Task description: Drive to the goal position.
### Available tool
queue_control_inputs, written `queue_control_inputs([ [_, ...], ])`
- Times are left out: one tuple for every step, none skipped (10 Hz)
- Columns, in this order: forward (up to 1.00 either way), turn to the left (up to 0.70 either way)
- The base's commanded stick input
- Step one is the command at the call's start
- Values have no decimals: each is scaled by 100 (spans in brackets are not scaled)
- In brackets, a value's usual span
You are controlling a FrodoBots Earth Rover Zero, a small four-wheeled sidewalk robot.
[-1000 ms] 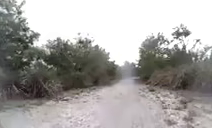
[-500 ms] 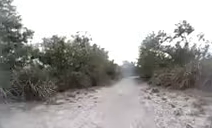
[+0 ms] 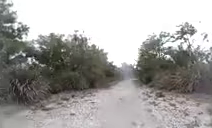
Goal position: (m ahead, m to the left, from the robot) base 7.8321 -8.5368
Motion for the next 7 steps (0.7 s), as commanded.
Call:
queue_control_inputs([
  [60,0],
  [60,0],
  [60,-7],
  [60,-15],
  [60,-15],
  [60,-6],
  [60,0],
])
